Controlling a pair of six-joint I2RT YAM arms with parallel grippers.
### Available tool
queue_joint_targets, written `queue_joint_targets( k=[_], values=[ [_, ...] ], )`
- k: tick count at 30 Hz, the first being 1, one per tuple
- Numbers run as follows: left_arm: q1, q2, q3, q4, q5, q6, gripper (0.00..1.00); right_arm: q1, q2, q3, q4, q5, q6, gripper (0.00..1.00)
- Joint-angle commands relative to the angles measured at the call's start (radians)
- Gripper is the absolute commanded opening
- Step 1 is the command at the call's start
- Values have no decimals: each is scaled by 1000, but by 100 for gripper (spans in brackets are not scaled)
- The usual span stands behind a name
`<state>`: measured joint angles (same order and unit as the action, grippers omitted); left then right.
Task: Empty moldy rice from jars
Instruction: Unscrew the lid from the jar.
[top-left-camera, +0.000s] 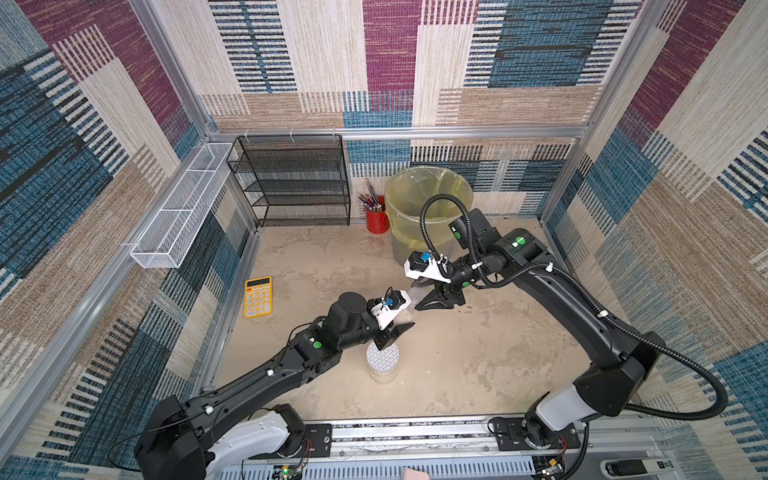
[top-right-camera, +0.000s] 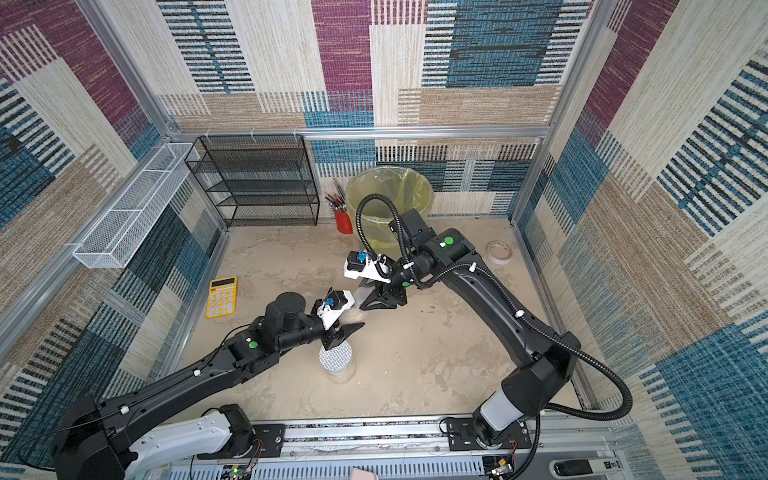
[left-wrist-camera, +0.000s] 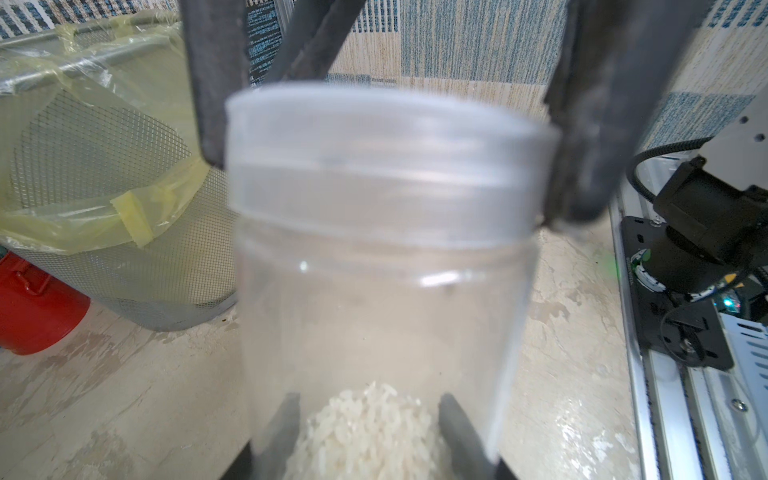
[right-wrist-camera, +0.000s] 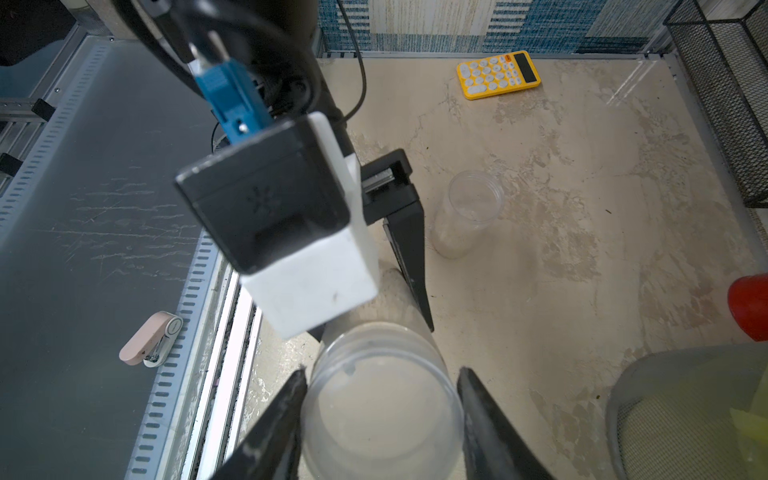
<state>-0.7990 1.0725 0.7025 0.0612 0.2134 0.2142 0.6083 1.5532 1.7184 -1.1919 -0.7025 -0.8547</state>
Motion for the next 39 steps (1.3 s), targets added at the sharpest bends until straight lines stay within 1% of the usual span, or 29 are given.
queue_joint_targets(
  k=[1,6,9,16,18,19,20,27,33,37,38,39],
  values=[
    [1,-3,14,38,-9,-36,0,1,-8,-9,60,33,9,48],
    [1,-3,12,45,-19,-34,0,1,-15,-26,65,22,20,51],
    [1,-3,15,43,-23,-32,0,1,-29,-45,79,22,24,55],
    [2,-3,18,37,-25,-29,0,1,-41,-54,77,26,25,58],
    [1,-3,16,35,-26,-28,0,1,-41,-59,86,26,30,63],
    [1,-3,17,35,-26,-29,0,1,-39,-61,86,21,32,70],
    [2,-5,17,35,-28,-30,0,1,-38,-61,89,14,35,71],
    [1,-6,10,41,-29,-32,0,1,-43,-62,110,17,50,72],
    [1,-8,5,48,-35,-37,0,1,-70,-66,155,52,84,73],
    [1,-14,5,47,-40,-36,0,1,-98,-84,189,60,124,79],
    [1,-16,7,45,-40,-34,0,1,-107,-92,196,60,126,85],
    [1,-16,9,44,-40,-33,0,1,-118,-102,210,60,133,94]
  ],
)
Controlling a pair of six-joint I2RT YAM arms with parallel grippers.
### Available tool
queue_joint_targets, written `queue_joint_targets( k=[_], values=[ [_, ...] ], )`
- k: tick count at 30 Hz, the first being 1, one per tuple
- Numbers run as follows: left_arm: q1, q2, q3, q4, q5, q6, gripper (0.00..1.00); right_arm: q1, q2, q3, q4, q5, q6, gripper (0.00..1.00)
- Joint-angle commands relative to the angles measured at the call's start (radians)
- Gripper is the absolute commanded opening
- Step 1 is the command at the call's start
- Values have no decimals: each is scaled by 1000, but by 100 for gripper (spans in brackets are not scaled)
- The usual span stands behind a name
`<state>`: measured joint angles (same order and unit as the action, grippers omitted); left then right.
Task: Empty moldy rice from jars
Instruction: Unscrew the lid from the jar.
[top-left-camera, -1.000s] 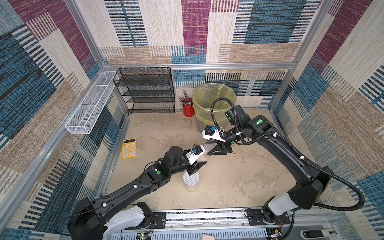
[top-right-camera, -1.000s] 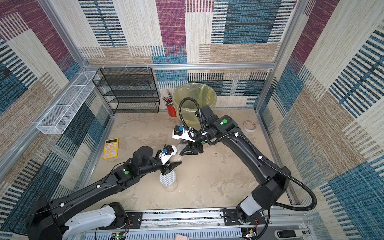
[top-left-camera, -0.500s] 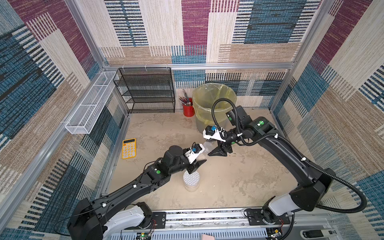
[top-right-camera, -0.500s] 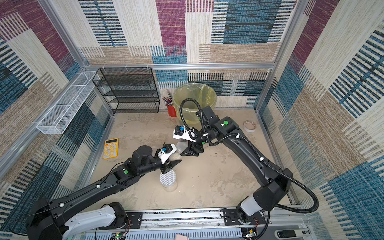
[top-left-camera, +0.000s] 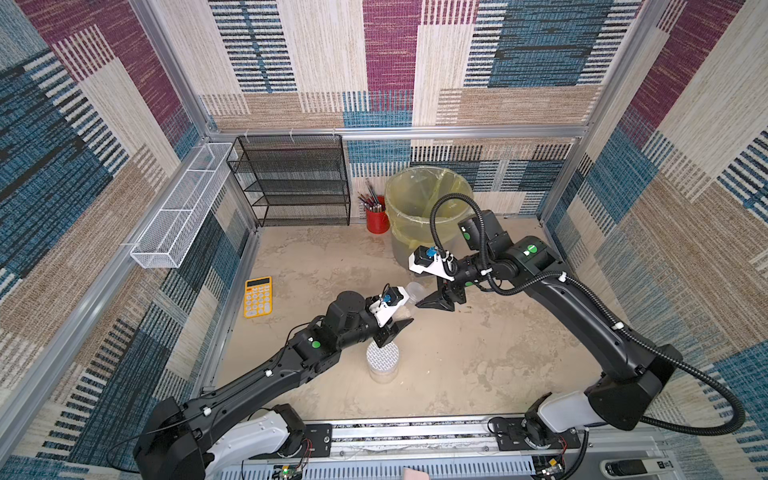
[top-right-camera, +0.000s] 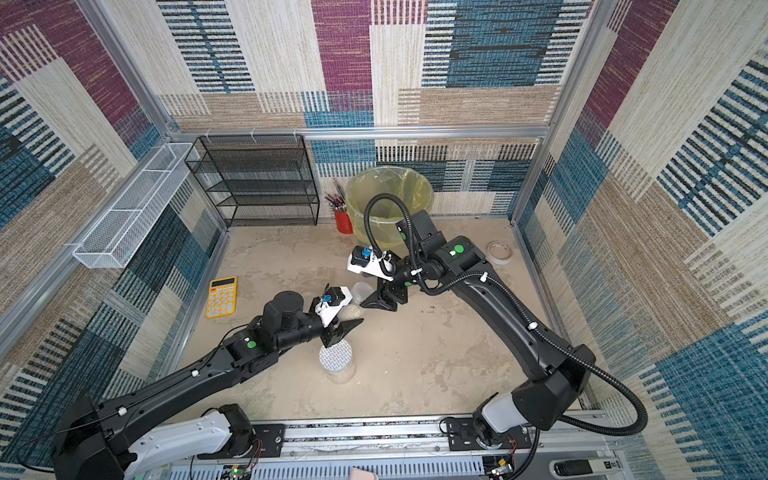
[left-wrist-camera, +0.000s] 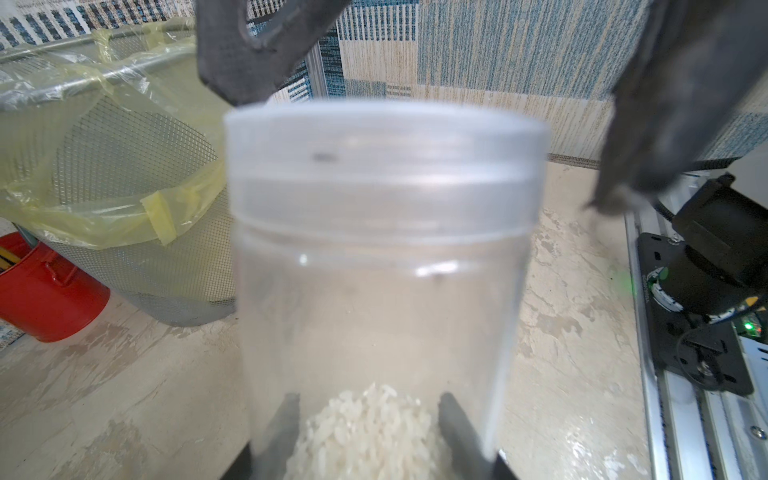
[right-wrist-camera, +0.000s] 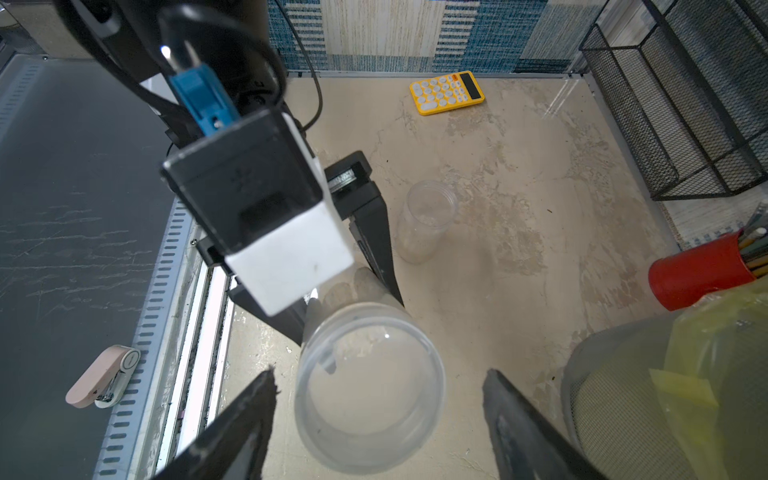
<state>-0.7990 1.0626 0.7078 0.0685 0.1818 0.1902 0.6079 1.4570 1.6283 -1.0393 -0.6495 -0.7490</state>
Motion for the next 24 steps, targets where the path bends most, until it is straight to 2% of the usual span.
queue_joint_targets(
  k=[1,7,11,13,16,19,21,24],
  values=[
    [1,-7,5,35,-9,-8,0,1,-34,-20,72,10,35,99],
    [1,-9,7,31,-13,-7,0,1,-117,-72,142,25,72,99],
    [1,-16,0,40,-26,-6,0,1,-186,-111,201,38,156,99],
    [1,-20,-5,49,-41,-2,0,0,-220,-129,256,80,270,99],
    [1,-20,-11,59,-67,6,0,-3,-238,-110,327,259,583,99],
    [1,-12,-7,58,-80,13,0,-26,-176,-9,227,224,786,99],
    [1,-13,-11,62,-83,17,0,-29,-125,49,142,249,936,100],
    [1,-19,-19,75,-87,21,0,-33,-106,33,103,197,1117,99]
  ],
)
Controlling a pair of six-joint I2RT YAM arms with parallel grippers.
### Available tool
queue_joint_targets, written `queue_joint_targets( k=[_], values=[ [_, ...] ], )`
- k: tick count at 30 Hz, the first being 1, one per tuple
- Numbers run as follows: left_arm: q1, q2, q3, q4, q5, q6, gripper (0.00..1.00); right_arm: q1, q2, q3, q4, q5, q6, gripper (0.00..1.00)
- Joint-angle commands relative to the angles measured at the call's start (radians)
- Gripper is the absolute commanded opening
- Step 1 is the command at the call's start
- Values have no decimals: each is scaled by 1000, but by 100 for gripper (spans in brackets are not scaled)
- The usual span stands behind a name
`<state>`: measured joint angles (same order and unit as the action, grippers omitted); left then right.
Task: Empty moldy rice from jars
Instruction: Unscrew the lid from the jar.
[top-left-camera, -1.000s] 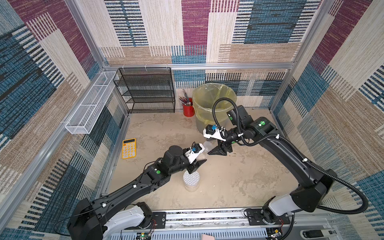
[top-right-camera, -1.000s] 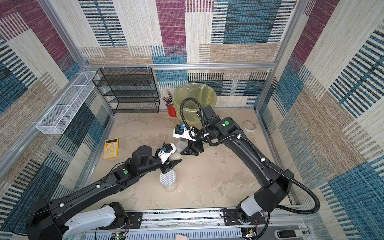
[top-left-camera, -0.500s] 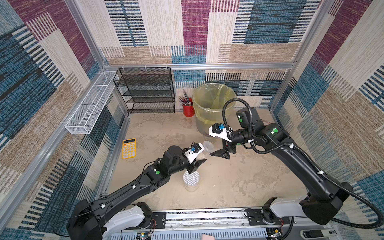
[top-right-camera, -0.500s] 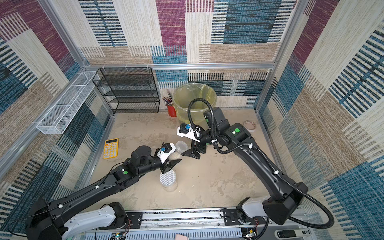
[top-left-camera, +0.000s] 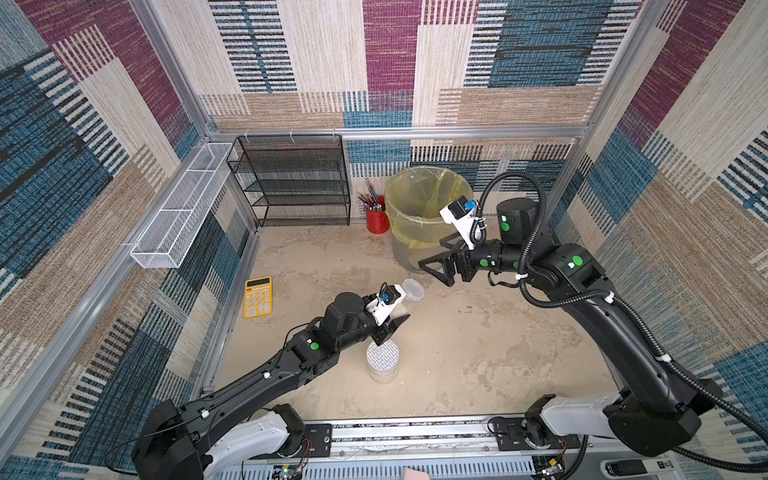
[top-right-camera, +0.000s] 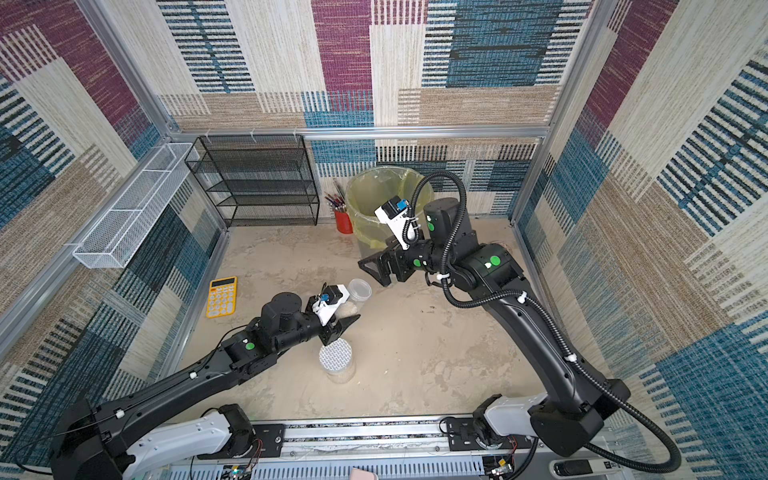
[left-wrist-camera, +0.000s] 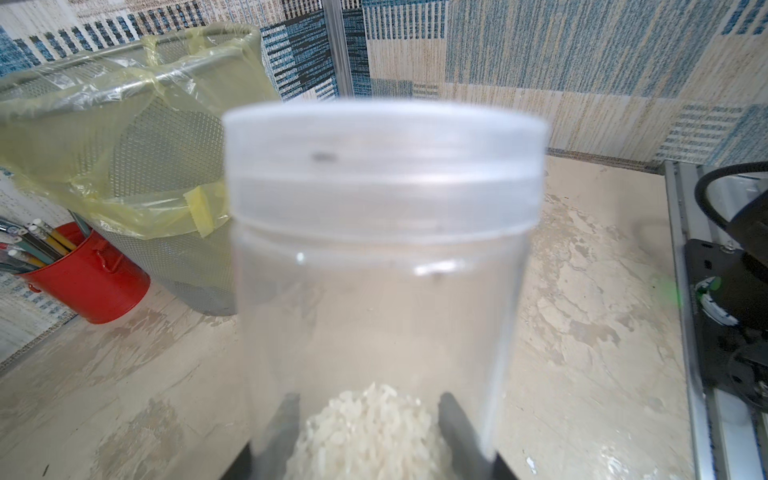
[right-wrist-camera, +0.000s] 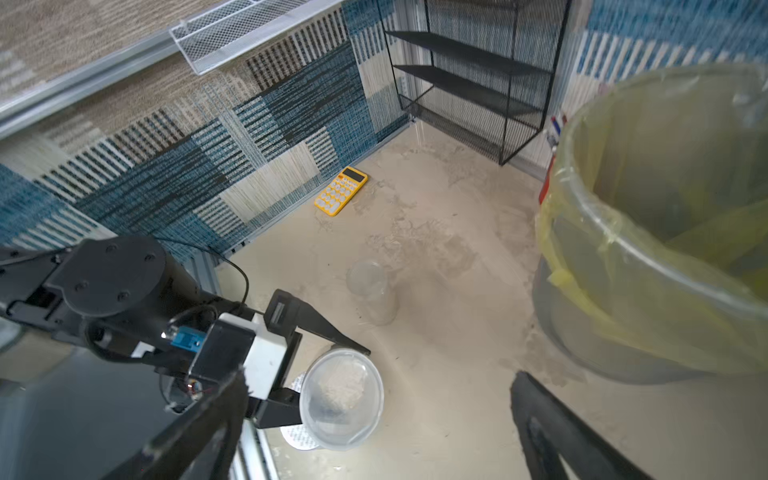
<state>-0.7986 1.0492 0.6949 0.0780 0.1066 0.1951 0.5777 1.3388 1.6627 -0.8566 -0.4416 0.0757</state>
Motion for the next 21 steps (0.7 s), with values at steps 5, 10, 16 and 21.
queue_joint_targets(
  k=[5,10,16,21],
  values=[
    [1,-3,-12,74,-26,35,0,-3,31,21,-208,-7,397,99],
    [1,21,-12,97,-33,52,0,-3,68,30,-269,-93,474,98],
    [0,39,3,97,-31,60,0,-1,152,87,-324,-129,458,97],
    [1,44,-4,106,-32,60,0,11,214,150,-389,-120,442,94]
  ],
)
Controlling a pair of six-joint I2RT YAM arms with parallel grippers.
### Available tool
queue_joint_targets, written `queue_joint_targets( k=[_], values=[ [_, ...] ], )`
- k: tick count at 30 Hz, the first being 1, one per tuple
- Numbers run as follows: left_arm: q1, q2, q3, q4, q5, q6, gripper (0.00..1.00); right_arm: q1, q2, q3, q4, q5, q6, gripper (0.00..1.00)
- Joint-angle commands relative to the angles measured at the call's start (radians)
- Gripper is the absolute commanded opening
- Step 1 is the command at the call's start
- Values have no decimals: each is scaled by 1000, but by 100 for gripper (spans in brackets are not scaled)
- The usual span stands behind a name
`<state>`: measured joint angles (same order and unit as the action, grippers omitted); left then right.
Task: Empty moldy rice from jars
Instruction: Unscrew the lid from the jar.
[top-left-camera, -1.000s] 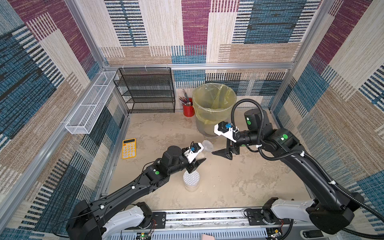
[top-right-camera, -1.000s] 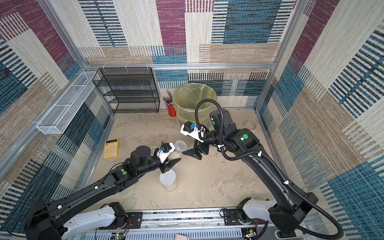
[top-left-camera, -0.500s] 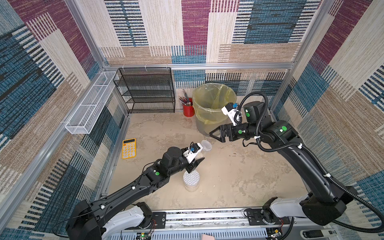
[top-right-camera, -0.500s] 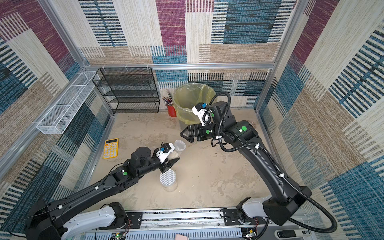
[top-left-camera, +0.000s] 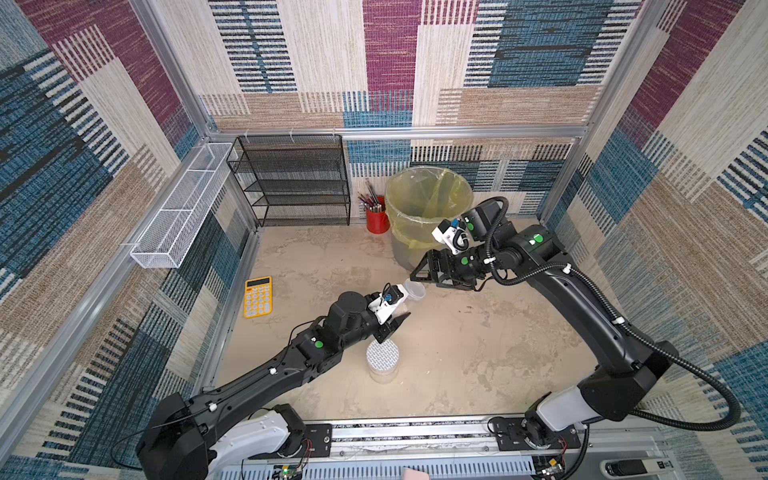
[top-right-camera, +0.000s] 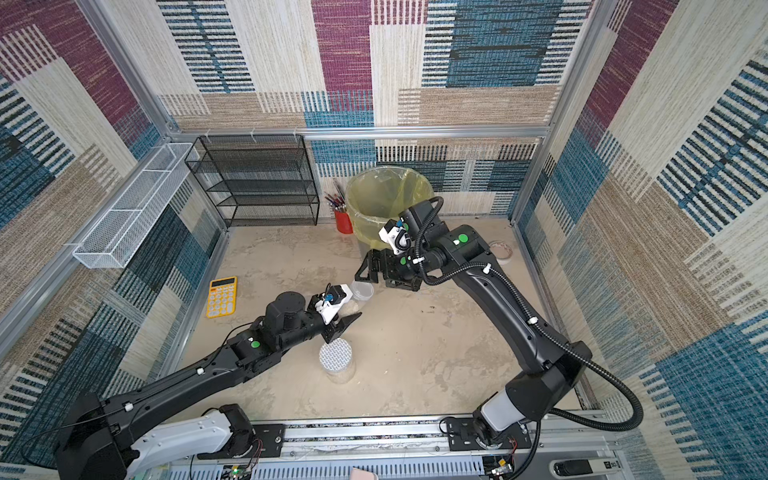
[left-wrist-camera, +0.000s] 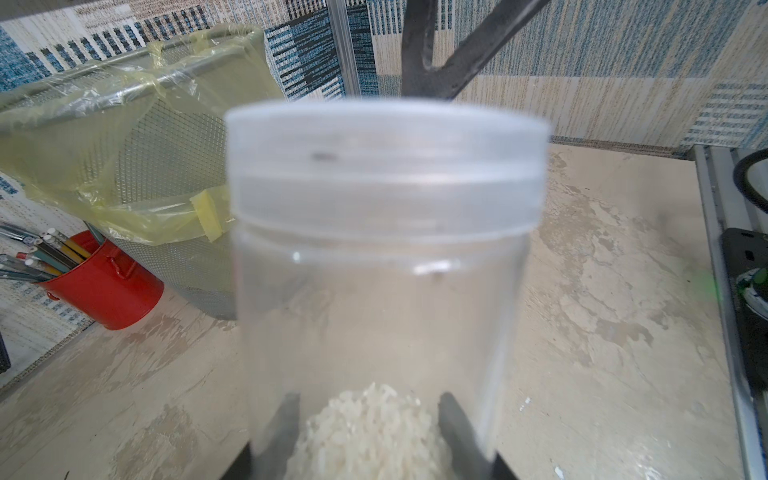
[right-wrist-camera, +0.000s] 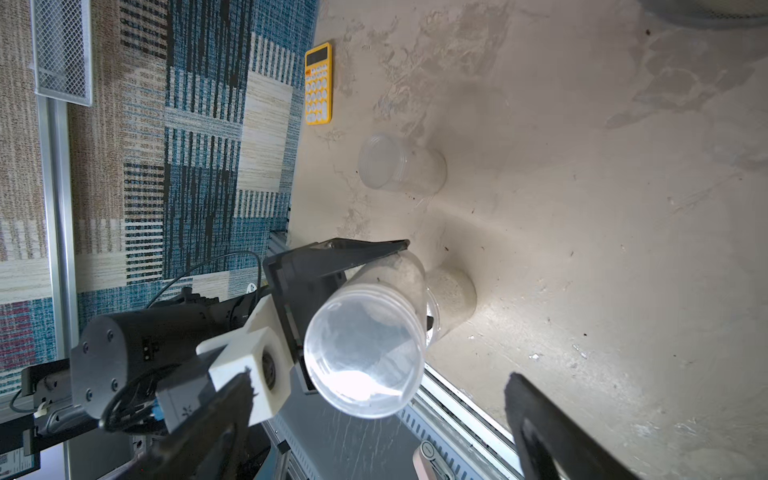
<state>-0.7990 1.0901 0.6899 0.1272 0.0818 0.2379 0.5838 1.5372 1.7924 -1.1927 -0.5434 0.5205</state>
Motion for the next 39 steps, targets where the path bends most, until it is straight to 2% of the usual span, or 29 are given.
queue_joint_targets(
  k=[1,13,21,39],
  values=[
    [1,5,0,57,-7,17,0,8,25,29,-63,-9,-8,94],
    [1,27,8,58,-14,23,0,31,125,154,-144,59,-80,81],
    [1,34,16,48,-11,26,0,43,137,135,-146,79,-106,78],
    [1,36,8,46,-14,25,0,53,149,129,-137,24,-139,68]
  ],
)
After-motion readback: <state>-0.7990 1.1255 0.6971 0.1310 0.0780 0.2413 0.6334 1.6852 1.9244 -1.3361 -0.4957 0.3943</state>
